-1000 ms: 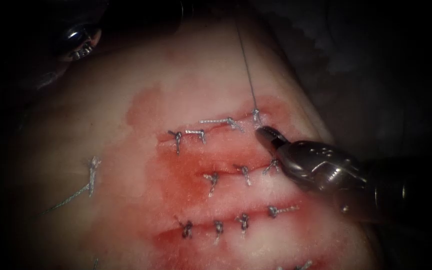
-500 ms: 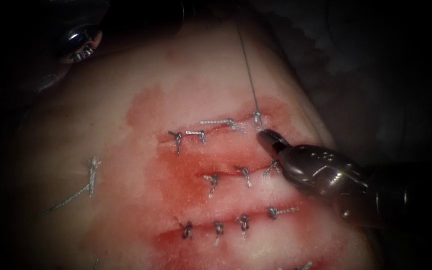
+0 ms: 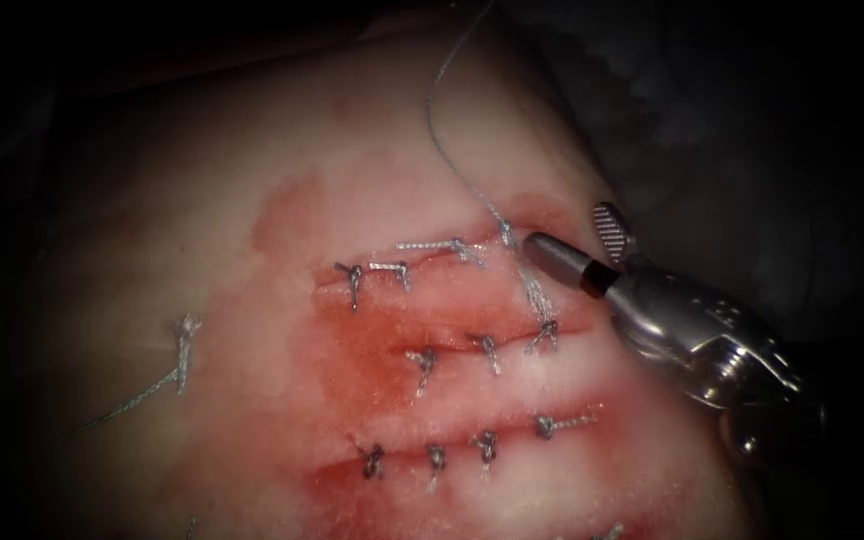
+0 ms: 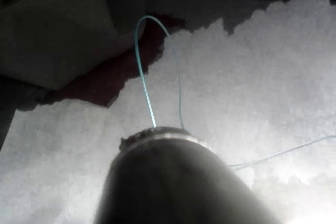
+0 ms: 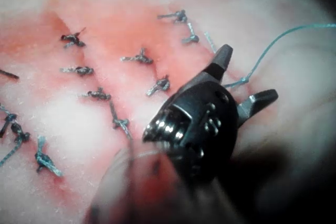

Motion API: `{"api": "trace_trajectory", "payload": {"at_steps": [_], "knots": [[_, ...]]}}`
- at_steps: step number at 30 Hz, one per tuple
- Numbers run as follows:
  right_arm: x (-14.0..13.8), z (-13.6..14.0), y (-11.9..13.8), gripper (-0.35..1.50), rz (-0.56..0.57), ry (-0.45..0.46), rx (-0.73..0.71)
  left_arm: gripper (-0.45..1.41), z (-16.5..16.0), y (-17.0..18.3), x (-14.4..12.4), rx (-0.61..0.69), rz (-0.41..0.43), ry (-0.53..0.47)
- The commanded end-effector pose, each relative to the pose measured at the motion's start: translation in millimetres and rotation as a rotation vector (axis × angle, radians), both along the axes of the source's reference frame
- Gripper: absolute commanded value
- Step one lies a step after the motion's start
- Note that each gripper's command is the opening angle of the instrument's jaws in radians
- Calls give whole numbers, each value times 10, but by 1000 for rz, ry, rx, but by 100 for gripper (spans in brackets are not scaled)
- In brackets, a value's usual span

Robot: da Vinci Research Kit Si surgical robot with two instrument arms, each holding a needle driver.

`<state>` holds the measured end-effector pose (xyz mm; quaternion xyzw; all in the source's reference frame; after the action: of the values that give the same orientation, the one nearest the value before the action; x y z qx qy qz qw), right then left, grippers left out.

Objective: Wound Closure

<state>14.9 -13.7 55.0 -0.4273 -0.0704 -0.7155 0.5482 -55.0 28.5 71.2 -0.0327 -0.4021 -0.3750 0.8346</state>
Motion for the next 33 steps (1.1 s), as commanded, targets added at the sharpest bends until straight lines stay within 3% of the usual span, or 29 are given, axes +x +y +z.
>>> {"api": "trace_trajectory", "payload": {"at_steps": [1,7,14,26,33], "knots": [[4,2,7,130,6,-1,5,-45,-11,10,-11,10,-2,-25],[-6,9,36,120,-69,53,32,-45,-31,13,-17,47,-21,-118],[6,22,63,113,-109,2,119,-45,-62,35,-8,82,-84,-196],[18,51,91,123,-196,-22,218,-45,-82,39,-9,100,-119,-248],[33,69,88,121,-249,-5,271,-45,-102,47,-8,94,-139,-268]]}}
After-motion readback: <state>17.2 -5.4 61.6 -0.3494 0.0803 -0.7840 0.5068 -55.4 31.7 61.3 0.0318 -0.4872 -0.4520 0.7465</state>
